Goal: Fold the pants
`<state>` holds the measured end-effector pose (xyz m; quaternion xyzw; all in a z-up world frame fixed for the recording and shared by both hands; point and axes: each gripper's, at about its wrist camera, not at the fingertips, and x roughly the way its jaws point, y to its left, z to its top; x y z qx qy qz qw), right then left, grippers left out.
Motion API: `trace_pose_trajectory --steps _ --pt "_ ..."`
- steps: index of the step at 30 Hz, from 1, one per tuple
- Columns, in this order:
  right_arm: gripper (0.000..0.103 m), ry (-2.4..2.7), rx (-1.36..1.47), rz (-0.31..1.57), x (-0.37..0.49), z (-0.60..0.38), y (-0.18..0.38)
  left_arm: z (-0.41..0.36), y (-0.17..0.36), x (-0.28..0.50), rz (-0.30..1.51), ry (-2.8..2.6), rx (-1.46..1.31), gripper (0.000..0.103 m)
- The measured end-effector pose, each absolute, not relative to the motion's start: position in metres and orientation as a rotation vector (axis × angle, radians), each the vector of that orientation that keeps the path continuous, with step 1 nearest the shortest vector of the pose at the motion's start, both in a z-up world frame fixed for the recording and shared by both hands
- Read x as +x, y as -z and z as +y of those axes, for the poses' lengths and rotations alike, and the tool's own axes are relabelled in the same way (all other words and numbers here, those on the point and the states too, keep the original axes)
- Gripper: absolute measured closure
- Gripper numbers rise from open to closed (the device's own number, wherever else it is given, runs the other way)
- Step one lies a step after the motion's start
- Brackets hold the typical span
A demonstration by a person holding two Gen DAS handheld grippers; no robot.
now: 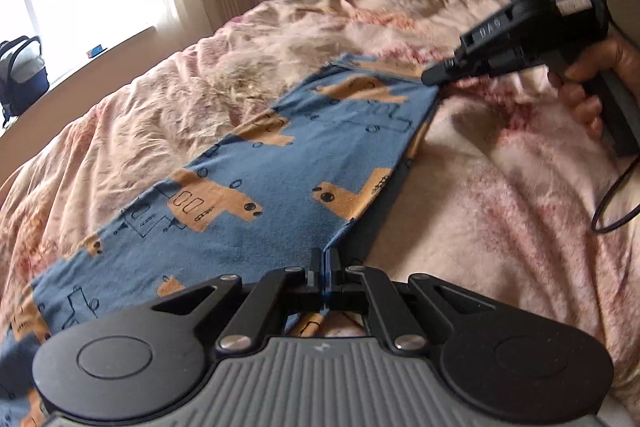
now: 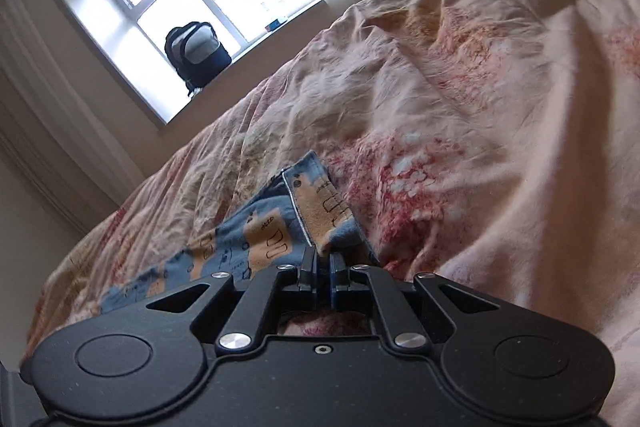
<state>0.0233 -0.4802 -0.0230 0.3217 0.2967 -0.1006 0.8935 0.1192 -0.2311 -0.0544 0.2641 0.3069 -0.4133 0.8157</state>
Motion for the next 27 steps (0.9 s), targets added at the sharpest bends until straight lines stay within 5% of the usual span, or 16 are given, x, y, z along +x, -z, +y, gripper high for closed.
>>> trace_pose_trajectory --steps 11,14,15,19,27 --pt "0.095 0.252 0.62 0.66 0.023 -0.472 0.017 -0.206 0.055 0.116 0.697 0.909 0.434 0.098" --pt "0.076 0.288 0.522 0.675 0.021 -0.462 0.006 -0.183 0.045 0.115 0.706 0.841 0.358 0.055" --pt "0.071 0.298 0.47 0.675 0.022 -0.456 0.001 -0.173 0.04 0.116 0.702 0.812 0.324 0.051" --pt "0.029 0.278 0.21 0.658 0.039 -0.422 -0.02 -0.136 0.022 0.132 0.685 0.633 0.24 0.043" --pt "0.016 -0.032 -0.021 0.746 0.145 -0.314 -0.003 -0.092 0.042 0.187 0.875 0.242 0.146 0.042"
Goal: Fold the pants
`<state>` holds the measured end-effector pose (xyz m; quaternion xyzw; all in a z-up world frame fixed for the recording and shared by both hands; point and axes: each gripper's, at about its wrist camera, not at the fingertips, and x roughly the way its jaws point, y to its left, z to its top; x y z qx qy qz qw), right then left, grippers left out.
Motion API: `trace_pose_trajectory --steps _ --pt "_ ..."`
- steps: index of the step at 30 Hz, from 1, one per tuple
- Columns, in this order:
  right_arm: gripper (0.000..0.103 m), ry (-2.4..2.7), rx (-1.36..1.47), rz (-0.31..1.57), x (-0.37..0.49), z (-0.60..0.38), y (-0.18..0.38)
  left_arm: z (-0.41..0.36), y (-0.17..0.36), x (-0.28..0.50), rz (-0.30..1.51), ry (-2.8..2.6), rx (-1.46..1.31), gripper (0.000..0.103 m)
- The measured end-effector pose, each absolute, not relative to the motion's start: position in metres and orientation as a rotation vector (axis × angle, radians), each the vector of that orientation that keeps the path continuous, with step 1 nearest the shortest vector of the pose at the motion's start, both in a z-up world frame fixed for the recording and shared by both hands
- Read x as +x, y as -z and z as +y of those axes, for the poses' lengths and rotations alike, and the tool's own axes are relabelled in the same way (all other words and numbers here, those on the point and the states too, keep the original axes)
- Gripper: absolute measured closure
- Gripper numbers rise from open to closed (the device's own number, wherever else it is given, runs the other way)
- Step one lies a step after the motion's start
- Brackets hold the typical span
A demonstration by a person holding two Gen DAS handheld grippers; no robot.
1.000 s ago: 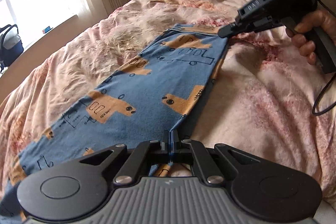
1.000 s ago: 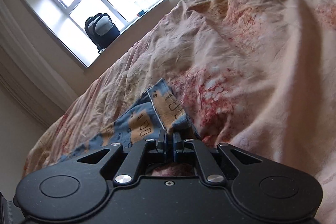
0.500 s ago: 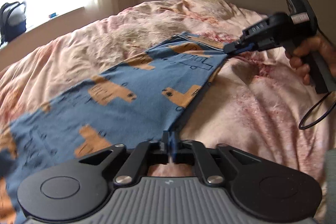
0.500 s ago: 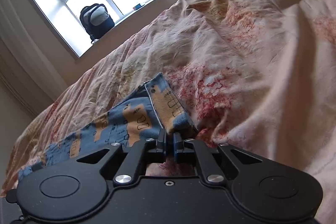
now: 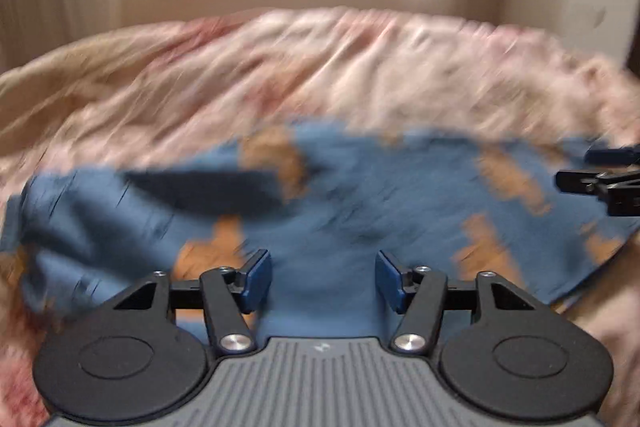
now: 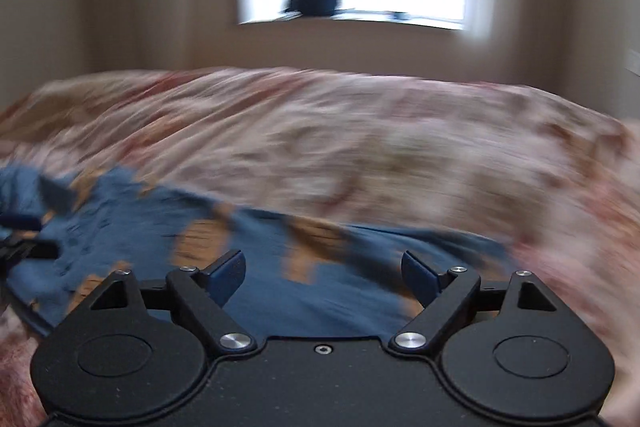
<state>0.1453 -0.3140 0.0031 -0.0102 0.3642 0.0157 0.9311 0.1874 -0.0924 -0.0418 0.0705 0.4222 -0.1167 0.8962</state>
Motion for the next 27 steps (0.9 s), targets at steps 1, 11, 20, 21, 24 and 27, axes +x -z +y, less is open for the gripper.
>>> trace_pose_trajectory --steps 1,11,20,21,24,27 --pt "0.016 -0.045 -0.035 0.783 0.151 -0.305 0.005 -0.088 0.045 0.184 0.877 0.245 0.163 0.042" --pt "0.01 0.0 -0.095 0.832 0.07 -0.311 0.032 -0.063 0.048 0.124 0.865 0.369 0.39 0.04" --pt "0.009 -0.149 -0.129 0.625 0.152 -0.282 -0.007 -0.067 -0.003 0.188 0.648 0.296 0.209 0.022" --pt "0.008 -0.165 -0.141 0.609 0.169 -0.273 -0.004 -0.07 -0.002 0.207 0.641 0.26 0.17 0.022" --pt "0.007 -0.15 -0.186 0.592 0.214 -0.25 0.013 -0.08 0.013 0.259 0.629 0.142 0.079 0.022" --pt "0.007 -0.095 -0.255 0.611 0.229 -0.243 0.031 -0.087 0.043 0.287 0.677 0.063 0.111 0.023"
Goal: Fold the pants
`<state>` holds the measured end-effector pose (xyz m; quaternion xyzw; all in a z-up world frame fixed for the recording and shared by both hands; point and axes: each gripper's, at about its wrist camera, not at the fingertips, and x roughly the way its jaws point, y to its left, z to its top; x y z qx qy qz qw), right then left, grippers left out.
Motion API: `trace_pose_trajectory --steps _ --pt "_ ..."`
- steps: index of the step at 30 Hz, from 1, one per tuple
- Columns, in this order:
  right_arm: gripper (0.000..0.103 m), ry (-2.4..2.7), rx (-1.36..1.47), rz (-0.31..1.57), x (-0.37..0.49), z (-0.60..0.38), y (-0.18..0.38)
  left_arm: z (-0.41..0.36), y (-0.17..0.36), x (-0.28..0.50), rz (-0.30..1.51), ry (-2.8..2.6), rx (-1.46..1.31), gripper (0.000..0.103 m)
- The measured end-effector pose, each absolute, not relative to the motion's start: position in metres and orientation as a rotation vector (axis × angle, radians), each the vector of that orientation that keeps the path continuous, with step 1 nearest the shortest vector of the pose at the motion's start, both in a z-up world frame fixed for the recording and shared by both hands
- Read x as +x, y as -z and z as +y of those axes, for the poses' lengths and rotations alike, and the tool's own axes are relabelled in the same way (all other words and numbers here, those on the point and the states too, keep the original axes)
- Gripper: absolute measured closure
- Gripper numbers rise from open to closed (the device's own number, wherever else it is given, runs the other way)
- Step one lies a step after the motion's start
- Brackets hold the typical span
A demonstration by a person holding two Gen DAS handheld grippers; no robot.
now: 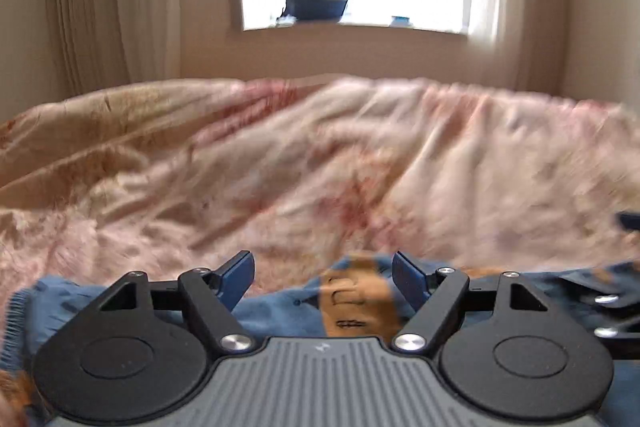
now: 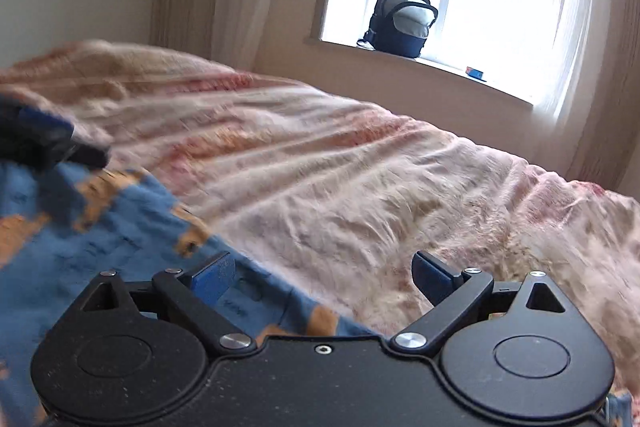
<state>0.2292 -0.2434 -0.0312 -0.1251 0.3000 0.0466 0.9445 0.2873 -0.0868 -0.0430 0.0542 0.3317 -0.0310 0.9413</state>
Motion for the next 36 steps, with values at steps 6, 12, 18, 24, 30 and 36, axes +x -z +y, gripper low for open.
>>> trace_pose_trajectory --steps 6,12,18,24,30,36 --pt "0.001 0.081 -0.357 0.607 0.198 -0.309 0.044 -0.066 0.067 0.285 0.627 0.012 0.151 0.012" --pt "0.002 0.338 -0.345 0.619 0.172 -0.396 0.038 -0.037 0.044 0.272 0.613 -0.005 0.092 0.009" --pt "0.001 0.196 -0.335 0.576 0.14 -0.353 0.023 -0.034 0.035 0.222 0.586 0.01 0.222 0.003" --pt "0.001 0.286 -0.29 0.692 0.128 -0.361 0.044 0.021 0.049 0.192 0.701 -0.087 0.172 0.004" --pt "0.001 0.257 -0.28 0.608 0.123 -0.341 0.011 0.051 0.013 0.164 0.559 -0.046 0.039 0.001" --pt "0.001 -0.102 -0.232 0.595 0.157 -0.255 0.016 0.072 0.01 0.188 0.547 -0.107 0.017 0.01"
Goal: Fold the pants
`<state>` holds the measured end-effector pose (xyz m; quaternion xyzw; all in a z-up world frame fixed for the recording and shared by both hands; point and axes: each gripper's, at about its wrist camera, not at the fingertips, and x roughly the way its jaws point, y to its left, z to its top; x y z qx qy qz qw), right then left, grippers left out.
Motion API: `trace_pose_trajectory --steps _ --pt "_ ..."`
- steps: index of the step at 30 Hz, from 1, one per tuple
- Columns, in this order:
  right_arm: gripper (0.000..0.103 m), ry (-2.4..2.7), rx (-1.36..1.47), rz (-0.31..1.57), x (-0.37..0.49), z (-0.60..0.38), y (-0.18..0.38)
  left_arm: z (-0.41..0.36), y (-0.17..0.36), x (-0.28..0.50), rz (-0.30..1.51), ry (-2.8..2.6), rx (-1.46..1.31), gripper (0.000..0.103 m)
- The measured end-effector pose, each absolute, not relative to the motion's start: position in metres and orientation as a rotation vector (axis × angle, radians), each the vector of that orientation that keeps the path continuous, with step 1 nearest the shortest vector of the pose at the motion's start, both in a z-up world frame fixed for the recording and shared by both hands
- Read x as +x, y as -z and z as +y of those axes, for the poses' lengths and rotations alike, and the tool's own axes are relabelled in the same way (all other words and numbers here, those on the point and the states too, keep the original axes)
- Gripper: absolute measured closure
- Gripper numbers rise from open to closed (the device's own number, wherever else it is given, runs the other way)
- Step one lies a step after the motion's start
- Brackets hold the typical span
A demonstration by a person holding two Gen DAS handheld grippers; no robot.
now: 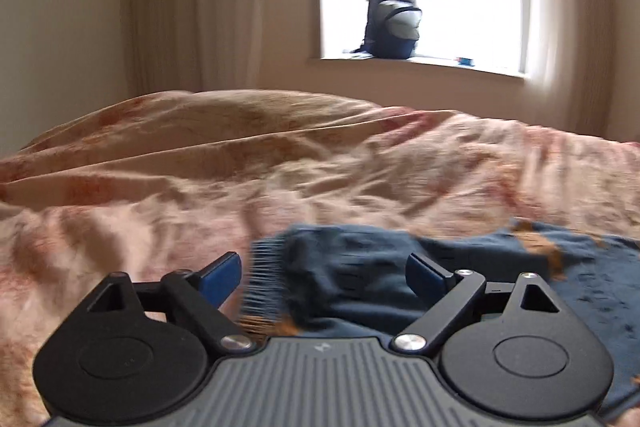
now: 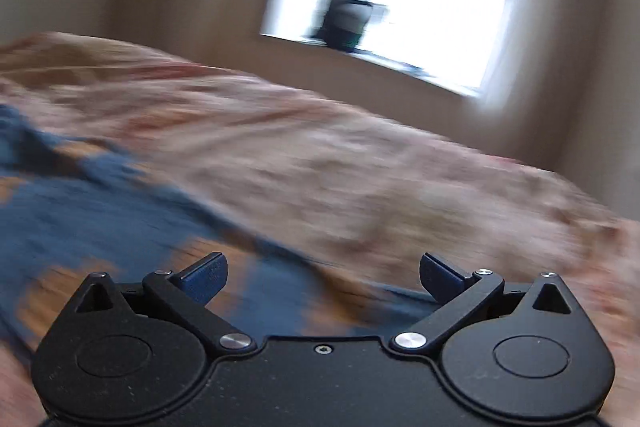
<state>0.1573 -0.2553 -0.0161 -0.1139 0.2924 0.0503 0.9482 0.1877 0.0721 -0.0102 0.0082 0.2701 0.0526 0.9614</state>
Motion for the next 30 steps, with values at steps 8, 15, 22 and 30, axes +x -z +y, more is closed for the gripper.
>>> trace_pose_trajectory --steps 8,15,22,30 --pt "0.001 -0.497 -0.322 0.56 0.226 -0.141 0.008 0.146 0.017 0.153 0.644 -0.223 -0.32 0.011" --pt "0.001 -0.573 -0.461 0.671 0.292 -0.053 0.032 0.148 0.035 0.145 0.665 -0.145 -0.378 0.011" --pt "0.001 -0.474 -0.386 0.728 0.323 -0.066 0.053 0.142 0.041 0.147 0.65 -0.043 -0.382 0.011" --pt "0.001 -0.504 -0.336 0.607 0.306 -0.064 0.028 0.156 0.044 0.148 0.597 -0.001 -0.5 0.032"
